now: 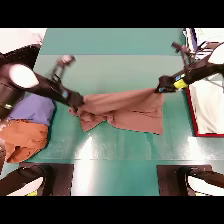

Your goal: Fold the shirts.

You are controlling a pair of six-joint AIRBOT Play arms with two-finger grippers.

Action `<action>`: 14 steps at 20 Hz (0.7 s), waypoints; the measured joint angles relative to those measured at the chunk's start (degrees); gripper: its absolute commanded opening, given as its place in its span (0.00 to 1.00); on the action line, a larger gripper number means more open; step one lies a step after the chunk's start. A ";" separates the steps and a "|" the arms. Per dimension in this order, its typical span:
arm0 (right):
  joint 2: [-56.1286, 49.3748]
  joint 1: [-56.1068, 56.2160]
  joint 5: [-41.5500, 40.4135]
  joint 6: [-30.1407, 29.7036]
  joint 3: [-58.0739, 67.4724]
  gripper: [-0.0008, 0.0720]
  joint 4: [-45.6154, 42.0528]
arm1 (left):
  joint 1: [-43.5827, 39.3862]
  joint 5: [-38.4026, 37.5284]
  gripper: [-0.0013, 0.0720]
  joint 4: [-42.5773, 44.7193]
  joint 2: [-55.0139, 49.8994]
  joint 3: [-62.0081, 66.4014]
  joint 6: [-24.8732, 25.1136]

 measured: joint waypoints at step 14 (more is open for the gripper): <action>5.09 -1.07 -4.07 -0.74 -10.12 0.03 0.20 | 6.25 1.46 0.77 5.97 -2.25 3.96 0.28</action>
